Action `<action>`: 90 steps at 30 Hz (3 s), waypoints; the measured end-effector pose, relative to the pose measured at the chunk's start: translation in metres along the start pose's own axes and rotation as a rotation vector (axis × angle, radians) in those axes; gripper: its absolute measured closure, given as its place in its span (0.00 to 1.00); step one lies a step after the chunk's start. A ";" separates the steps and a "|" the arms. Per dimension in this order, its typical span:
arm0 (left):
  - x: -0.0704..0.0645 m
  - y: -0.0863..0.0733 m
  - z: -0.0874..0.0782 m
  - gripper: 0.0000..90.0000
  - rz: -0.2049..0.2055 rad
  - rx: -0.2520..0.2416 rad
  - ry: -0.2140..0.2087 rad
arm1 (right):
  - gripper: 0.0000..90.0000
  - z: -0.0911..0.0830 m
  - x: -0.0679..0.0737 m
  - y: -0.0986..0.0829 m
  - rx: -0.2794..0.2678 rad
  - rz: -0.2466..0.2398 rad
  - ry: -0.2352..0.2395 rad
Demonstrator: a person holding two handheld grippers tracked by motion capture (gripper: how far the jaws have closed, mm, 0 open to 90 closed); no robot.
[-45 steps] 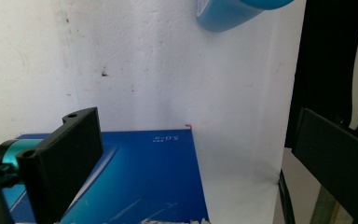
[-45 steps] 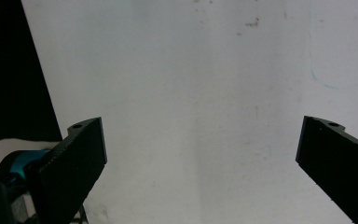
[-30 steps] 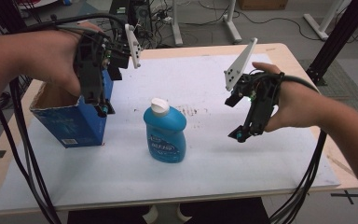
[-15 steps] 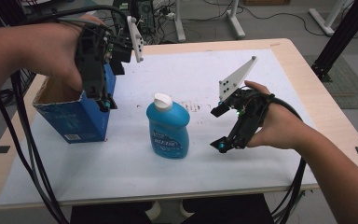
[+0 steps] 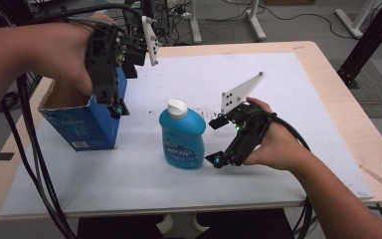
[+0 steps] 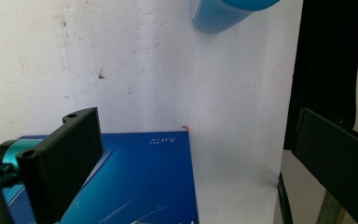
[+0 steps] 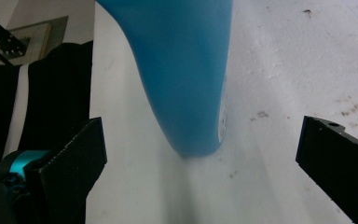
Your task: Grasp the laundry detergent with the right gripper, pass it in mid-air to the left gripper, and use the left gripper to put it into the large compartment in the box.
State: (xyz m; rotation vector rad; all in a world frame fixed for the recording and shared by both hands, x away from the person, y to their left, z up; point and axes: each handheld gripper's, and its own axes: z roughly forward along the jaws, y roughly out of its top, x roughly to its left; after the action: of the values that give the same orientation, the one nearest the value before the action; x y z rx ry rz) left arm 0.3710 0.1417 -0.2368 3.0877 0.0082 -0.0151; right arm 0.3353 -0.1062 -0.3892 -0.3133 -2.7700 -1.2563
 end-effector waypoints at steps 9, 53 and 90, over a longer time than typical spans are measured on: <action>-0.001 -0.001 -0.001 0.02 0.001 -0.003 0.004 | 0.01 0.021 0.001 -0.004 -0.081 0.025 -0.001; -0.001 -0.004 -0.002 0.02 -0.001 -0.013 0.008 | 0.16 0.053 0.009 -0.004 -0.287 0.017 -0.050; 0.002 -0.001 0.000 0.02 -0.008 -0.009 0.003 | 0.40 0.056 0.013 -0.004 -0.337 -0.030 -0.071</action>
State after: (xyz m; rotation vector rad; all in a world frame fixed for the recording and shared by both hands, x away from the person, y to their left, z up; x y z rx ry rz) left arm 0.3733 0.1427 -0.2364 3.0792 0.0204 -0.0110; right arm 0.3219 -0.0648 -0.4267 -0.3452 -2.6176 -1.7539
